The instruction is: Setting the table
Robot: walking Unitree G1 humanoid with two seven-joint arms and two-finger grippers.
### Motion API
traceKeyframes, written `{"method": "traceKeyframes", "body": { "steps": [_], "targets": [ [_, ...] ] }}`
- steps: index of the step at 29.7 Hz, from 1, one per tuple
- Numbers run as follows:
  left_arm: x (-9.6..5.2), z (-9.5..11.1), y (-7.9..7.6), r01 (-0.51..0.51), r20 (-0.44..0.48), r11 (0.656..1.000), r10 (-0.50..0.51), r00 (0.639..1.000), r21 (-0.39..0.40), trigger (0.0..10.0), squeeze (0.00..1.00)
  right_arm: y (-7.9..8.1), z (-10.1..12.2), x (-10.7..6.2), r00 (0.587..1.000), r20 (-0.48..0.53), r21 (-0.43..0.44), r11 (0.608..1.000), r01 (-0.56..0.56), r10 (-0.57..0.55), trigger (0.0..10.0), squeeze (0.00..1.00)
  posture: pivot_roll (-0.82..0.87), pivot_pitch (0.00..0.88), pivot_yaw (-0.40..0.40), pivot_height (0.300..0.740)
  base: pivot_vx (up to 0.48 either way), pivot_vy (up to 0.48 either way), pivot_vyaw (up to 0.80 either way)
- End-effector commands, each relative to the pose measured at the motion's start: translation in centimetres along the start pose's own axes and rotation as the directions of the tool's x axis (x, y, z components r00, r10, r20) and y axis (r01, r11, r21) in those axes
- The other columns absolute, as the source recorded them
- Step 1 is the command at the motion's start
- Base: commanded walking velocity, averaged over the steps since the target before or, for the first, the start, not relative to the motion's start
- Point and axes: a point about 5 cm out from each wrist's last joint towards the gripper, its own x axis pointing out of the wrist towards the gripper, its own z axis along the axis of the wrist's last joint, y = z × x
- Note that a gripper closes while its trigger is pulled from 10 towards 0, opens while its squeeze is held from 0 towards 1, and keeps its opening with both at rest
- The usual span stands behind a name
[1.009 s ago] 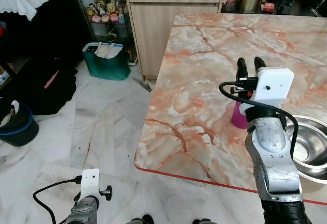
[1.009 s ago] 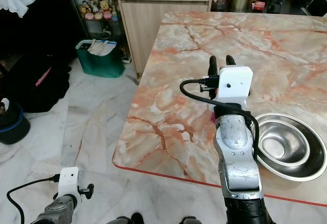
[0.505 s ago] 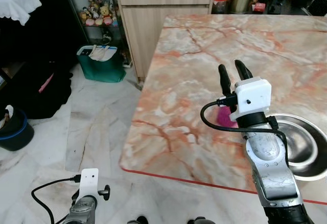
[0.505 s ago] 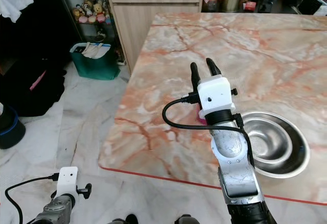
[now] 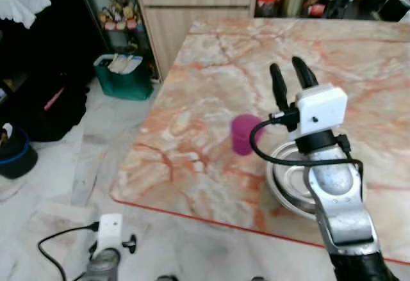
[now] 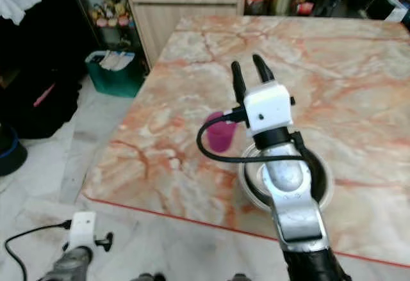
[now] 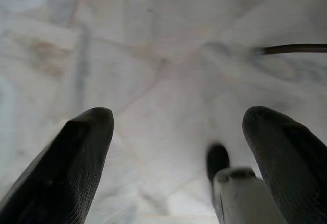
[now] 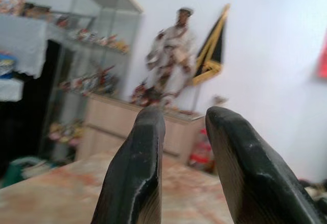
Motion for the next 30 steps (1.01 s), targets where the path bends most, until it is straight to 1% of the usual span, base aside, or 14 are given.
{"method": "traceKeyframes", "body": {
  "steps": [1, 4, 8, 12, 16, 23, 25, 28, 30],
  "targets": [
    [-0.1, -0.2, 1.1, -0.029, -0.004, 1.000, 0.029, 1.000, -0.010, 10.0, 0.00, 0.3, 0.6, -0.1, 1.000, 0.020, 0.014, 1.000, -0.001, 0.001, 10.0, 0.00, -0.12, 0.138, 0.071, 0.740, 0.000, -0.480, 0.00],
    [0.0, 0.1, 1.0, -0.022, 0.001, 0.999, 0.022, 1.000, -0.027, 10.0, 0.00, 0.0, -0.2, -0.6, 0.999, -0.024, 0.016, 0.999, 0.033, -0.033, 10.0, 0.00, -0.13, 0.155, 0.072, 0.740, 0.000, -0.480, 0.00],
    [0.0, 0.2, 0.8, -0.019, 0.007, 0.999, 0.019, 1.000, -0.038, 10.0, 0.00, -0.2, -1.1, -1.2, 0.997, -0.066, 0.005, 0.999, 0.044, -0.043, 10.0, 0.00, -0.13, 0.160, 0.072, 0.740, 0.000, -0.475, 0.00],
    [0.1, 0.4, 0.7, -0.016, 0.012, 0.999, 0.017, 1.000, -0.045, 10.0, 0.00, -0.5, -1.9, -1.9, 0.992, -0.101, 0.024, 0.997, 0.073, -0.070, 10.0, 0.00, -0.13, 0.165, 0.072, 0.740, 0.000, -0.456, 0.00],
    [0.1, 0.6, 0.7, -0.014, 0.019, 0.998, 0.015, 1.000, -0.054, 10.0, 0.00, -0.6, -3.4, -2.4, 0.982, -0.159, 0.052, 0.992, 0.112, -0.103, 10.0, 0.00, -0.12, 0.166, 0.070, 0.740, 0.000, -0.412, 0.00],
    [0.2, 0.8, 0.7, -0.013, 0.027, 0.998, 0.015, 1.000, -0.061, 10.0, 0.00, -0.5, -4.7, -3.1, 0.971, -0.211, 0.058, 0.990, 0.129, -0.114, 10.0, 0.00, -0.12, 0.166, 0.069, 0.740, 0.000, -0.406, 0.00],
    [0.2, 0.9, 0.6, -0.011, 0.032, 0.998, 0.013, 0.999, -0.063, 10.0, 0.00, -0.4, -5.3, -3.6, 0.966, -0.232, 0.049, 0.990, 0.129, -0.114, 10.0, 0.00, -0.12, 0.167, 0.069, 0.740, 0.000, -0.401, 0.00],
    [0.2, 0.9, 0.5, -0.011, 0.032, 0.998, 0.013, 0.999, -0.064, 10.0, 0.00, -0.4, -5.4, -3.6, 0.965, -0.233, 0.049, 0.990, 0.131, -0.116, 10.0, 0.00, -0.12, 0.167, 0.069, 0.740, 0.000, -0.401, 0.00],
    [0.2, 1.0, 0.5, -0.009, 0.039, 0.998, 0.011, 0.999, -0.065, 10.0, 0.00, 0.2, -5.9, -4.6, 0.966, -0.246, 0.032, 0.995, 0.094, -0.084, 10.0, 0.00, -0.12, 0.169, 0.069, 0.740, 0.000, -0.398, 0.00]
  ]
}}
